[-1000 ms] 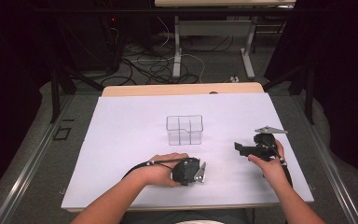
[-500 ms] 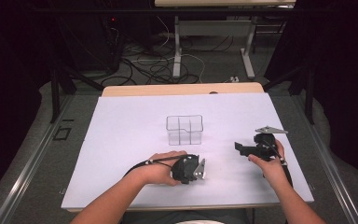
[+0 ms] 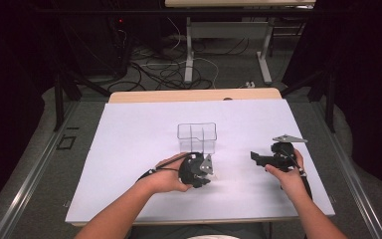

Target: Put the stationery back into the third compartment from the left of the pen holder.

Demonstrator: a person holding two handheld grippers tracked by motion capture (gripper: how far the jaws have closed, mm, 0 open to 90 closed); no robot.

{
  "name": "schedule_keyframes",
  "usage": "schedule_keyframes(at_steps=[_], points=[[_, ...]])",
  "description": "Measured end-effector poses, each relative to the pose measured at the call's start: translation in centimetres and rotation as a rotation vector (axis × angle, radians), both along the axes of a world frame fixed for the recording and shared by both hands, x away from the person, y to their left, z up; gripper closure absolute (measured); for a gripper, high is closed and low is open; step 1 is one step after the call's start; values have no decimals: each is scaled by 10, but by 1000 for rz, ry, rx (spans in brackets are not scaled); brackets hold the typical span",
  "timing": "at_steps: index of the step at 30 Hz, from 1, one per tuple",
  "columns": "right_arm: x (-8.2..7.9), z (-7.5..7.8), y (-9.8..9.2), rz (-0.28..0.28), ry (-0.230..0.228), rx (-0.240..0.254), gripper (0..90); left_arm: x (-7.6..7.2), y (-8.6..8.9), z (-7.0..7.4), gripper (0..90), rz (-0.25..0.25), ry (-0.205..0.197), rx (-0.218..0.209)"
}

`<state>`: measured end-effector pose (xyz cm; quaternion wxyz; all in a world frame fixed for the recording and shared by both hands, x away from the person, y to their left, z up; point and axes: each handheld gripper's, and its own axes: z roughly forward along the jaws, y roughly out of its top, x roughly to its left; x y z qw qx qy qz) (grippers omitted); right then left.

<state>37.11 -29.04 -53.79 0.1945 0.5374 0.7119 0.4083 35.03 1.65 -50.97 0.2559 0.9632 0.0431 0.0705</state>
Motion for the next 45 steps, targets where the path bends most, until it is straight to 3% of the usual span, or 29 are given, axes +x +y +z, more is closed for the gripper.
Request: schedule_keyframes(at_steps=[16, 22, 33, 45], points=[[0, 0, 0, -5, 10, 8, 81, 16, 14, 11, 688, 207, 128, -159], [0, -1, 0, -6, 9, 7, 81, 21, 19, 17, 688, 255, 158, -209], [1, -1, -1, -4, 5, 2, 81, 30, 24, 23, 687, 390, 159, -309], [1, -1, -1, -4, 6, 4, 81, 39, 29, 44, 688, 470, 112, -436]])
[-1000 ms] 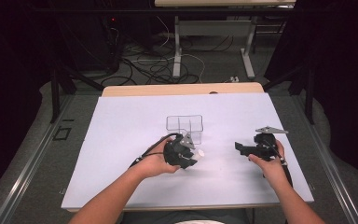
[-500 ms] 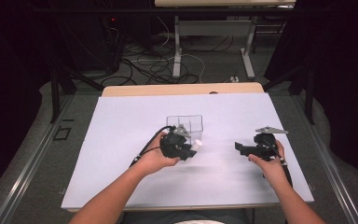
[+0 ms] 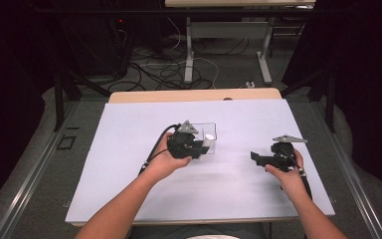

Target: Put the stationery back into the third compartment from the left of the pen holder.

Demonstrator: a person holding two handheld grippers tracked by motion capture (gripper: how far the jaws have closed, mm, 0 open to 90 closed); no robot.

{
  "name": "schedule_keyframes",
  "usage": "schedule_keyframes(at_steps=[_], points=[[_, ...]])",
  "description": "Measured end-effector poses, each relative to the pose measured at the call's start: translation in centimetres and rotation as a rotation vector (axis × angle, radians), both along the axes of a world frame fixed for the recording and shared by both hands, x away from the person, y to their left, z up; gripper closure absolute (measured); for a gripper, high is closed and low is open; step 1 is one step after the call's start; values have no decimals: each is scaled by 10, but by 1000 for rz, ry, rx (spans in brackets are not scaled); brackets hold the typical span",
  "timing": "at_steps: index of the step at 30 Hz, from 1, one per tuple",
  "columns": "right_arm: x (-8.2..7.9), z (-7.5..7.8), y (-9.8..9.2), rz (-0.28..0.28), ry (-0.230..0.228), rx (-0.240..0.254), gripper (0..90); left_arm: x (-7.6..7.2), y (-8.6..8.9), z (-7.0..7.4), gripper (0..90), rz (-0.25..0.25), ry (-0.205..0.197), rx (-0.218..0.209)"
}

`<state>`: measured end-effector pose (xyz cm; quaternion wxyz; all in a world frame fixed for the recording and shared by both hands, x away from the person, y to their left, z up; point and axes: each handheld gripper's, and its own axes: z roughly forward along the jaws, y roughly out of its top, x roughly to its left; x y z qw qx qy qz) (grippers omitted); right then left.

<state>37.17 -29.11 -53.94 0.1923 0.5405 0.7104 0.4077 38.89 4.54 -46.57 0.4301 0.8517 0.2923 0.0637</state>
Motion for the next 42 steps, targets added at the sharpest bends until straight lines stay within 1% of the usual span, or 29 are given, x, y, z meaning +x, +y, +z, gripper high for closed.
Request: schedule_keyframes(at_steps=[1, 3, 6, 7, 8, 10, 11, 12, 14, 15, 16, 17, 18, 20, 21, 23, 28, 29, 35, 38, 39, 40, 42], points=[[0, 0, 0, 1, -1, 0, 81, 1, 1, 2, 688, 3, -12, -14], [0, 0, 0, 1, 0, 0, 81, 2, 2, 6, 687, 17, -21, -35], [0, 0, 0, 0, 0, -1, 81, 5, 3, 12, 687, 34, -57, -64], [0, 0, 0, 1, -2, -1, 81, 6, 3, 13, 687, 43, -63, -77], [0, 0, 0, -1, -1, 1, 81, 7, 4, 14, 687, 46, -80, -89], [0, 1, 0, -3, 1, 3, 83, 8, 4, 17, 687, 59, -88, -106], [0, 1, 0, -3, 1, 4, 85, 9, 4, 18, 687, 63, -99, -114], [0, 1, 0, -2, 1, 4, 85, 10, 5, 19, 688, 65, -104, -115], [0, 0, 0, -3, 2, 5, 87, 12, 5, 20, 687, 86, -125, -129], [0, 0, 0, -2, 3, 6, 87, 12, 5, 20, 688, 94, -129, -133], [0, 0, 0, -1, 1, 5, 87, 13, 4, 21, 687, 104, -138, -147], [0, 0, 0, -2, 2, 7, 87, 13, 5, 22, 687, 106, -140, -145], [0, 0, 0, -1, 2, 7, 87, 14, 4, 22, 687, 116, -150, -162], [0, 0, 0, -2, 2, 8, 87, 15, 3, 23, 687, 131, -166, -174], [0, 0, 0, -1, 2, 8, 87, 15, 3, 23, 687, 135, -164, -172], [0, 0, 0, 0, 0, 5, 87, 16, 1, 24, 687, 149, -178, -180], [0, 1, 0, -1, 1, 6, 87, 18, -2, 22, 687, 189, -191, -205], [0, 1, 0, 0, 1, 6, 87, 19, -3, 22, 687, 197, -193, -203], [0, 1, 0, -3, 1, 10, 87, 24, -8, 16, 688, 232, -183, -213], [0, 1, 0, -3, 0, 8, 87, 25, -11, 11, 687, 235, -185, -206], [0, 1, -1, -2, 1, 10, 87, 25, -12, 10, 688, 241, -180, -210], [0, 1, -1, -2, 2, 11, 87, 26, -13, 8, 687, 241, -179, -201], [0, 1, -1, -2, 1, 11, 87, 26, -16, 5, 687, 249, -177, -203]])
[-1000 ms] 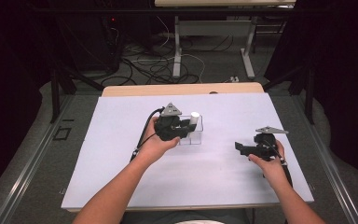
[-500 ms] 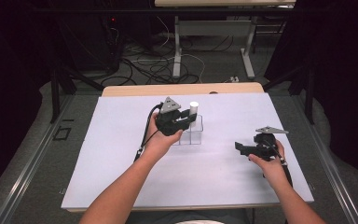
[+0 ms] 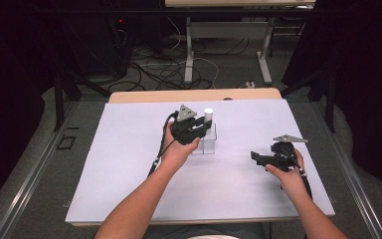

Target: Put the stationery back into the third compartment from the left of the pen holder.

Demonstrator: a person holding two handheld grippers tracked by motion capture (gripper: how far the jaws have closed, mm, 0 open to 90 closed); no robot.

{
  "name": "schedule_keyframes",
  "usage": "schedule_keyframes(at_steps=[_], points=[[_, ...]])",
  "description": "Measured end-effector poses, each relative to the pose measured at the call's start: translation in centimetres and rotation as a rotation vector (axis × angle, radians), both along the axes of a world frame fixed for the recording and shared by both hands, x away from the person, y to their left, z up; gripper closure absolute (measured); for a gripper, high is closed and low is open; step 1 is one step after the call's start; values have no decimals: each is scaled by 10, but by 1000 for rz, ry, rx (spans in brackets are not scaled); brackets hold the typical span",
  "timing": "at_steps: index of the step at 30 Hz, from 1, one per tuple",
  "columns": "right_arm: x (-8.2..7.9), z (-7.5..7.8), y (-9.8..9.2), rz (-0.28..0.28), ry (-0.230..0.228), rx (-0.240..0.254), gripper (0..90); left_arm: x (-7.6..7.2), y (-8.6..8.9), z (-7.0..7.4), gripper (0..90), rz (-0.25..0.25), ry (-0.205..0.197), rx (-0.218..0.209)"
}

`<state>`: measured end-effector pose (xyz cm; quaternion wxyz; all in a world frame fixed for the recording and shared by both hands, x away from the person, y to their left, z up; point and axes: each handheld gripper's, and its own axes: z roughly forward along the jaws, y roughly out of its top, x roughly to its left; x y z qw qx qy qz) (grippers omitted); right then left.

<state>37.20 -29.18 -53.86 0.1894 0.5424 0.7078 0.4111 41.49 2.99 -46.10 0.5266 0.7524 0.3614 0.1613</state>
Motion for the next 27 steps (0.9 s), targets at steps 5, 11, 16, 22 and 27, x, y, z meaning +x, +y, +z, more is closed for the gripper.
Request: schedule_keyframes(at_steps=[5, 11, 16, 22, 27], points=[[0, 0, 0, 2, -1, 2, 89, 1, -4, -9, 687, 10, 18, 9], [1, 0, 0, 4, -6, 2, 89, 1, -7, -15, 687, 14, 23, 23], [1, 0, 0, 6, -1, 3, 90, 2, -10, -18, 687, 13, 26, 33], [0, 0, 0, 5, -1, 4, 90, 2, -11, -23, 687, 16, 33, 41], [0, 0, 0, 7, -1, 2, 91, 2, -12, -24, 686, 17, 37, 48]])
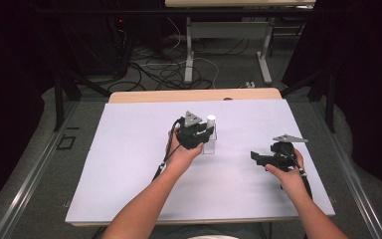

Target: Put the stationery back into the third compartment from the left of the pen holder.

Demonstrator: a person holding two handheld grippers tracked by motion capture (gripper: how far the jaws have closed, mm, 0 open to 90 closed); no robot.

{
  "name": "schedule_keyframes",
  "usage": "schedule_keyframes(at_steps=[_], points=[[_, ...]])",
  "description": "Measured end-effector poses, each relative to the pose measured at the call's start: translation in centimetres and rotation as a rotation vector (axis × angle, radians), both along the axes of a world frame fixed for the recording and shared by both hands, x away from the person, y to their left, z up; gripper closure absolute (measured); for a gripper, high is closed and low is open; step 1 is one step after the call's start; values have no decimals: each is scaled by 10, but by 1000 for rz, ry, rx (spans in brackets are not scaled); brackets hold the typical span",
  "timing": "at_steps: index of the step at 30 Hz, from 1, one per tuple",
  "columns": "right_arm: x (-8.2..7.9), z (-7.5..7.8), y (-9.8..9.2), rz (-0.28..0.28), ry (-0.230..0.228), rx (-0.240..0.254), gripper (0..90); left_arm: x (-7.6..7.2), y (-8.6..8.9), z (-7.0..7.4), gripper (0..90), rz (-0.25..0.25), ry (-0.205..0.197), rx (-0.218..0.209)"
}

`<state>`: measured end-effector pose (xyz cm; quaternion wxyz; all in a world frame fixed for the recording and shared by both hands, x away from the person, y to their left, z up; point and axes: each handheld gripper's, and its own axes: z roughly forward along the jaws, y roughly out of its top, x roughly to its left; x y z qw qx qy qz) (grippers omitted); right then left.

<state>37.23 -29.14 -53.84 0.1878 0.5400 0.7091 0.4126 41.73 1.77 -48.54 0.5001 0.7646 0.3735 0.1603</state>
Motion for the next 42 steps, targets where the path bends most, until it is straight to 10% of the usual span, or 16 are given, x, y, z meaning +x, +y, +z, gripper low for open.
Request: schedule_keyframes(at_steps=[15, 24, 32, 42], points=[[0, -1, 0, 2, 1, 0, 92, -2, 1, 1, 676, -22, -1, 10], [0, -1, 0, 0, 1, -2, 94, -6, 8, 11, 505, 5, -55, -24], [0, 0, 0, 0, 2, 0, 94, -8, 25, 26, 327, 11, -88, -40], [-1, 0, 0, -1, 2, -4, 96, -14, 65, 40, 313, 103, -123, 4]])
